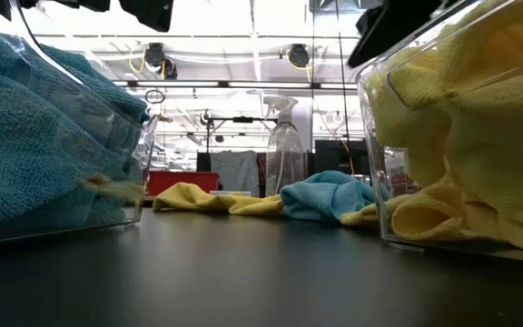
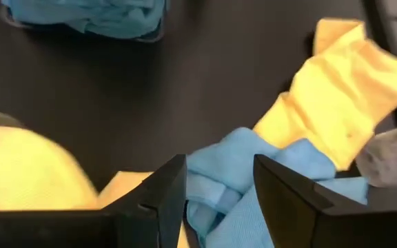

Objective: Sort microfiber towel by color & place in baskets
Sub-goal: Put the blue microfiber towel into the left transparent bin

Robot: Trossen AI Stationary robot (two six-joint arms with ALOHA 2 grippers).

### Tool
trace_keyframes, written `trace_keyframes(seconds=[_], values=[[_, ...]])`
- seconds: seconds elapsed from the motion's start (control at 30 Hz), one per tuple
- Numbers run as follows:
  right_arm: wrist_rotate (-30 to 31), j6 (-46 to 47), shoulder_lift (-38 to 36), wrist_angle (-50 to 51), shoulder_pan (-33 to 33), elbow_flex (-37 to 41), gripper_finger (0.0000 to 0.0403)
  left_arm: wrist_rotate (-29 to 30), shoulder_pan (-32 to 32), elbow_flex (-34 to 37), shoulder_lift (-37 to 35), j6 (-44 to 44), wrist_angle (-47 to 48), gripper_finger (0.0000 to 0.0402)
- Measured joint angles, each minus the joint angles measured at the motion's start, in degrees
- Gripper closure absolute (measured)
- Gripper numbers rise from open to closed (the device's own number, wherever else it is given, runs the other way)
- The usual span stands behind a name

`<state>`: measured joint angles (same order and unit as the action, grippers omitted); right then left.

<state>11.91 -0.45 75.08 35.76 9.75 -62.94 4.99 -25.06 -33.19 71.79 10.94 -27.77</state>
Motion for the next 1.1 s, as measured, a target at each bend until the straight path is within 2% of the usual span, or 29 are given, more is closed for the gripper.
trace_keyframes(seconds=[0.17,0.37,0.67,0.8,0.97,1.1], values=[[-4.7,-2.9,5.5,-1.4,-5.2,0.0,0.0240,0.0,0.0,0.0,0.0,0.0,0.0,0.0205],[-4.8,-3.1,12.5,-1.3,-10.1,0.0,0.0236,0.0,0.0,0.0,0.0,-0.1,0.4,0.0205],[-6.1,-3.5,19.3,-1.7,-15.2,0.0,0.0172,0.0,0.0,0.0,0.0,-0.1,0.6,0.0205],[-7.8,-4.3,21.5,-3.4,-16.9,0.0,0.0164,0.0,0.0,0.0,0.0,-0.2,1.1,0.0205],[-8.0,-6.1,24.0,-4.5,-18.0,0.0,0.0187,0.0,0.0,0.0,0.0,-0.3,1.3,0.0205],[-8.0,-7.5,24.4,-4.4,-18.1,0.0,0.0247,0.0,0.0,0.0,0.0,-1.4,1.4,0.0205]])
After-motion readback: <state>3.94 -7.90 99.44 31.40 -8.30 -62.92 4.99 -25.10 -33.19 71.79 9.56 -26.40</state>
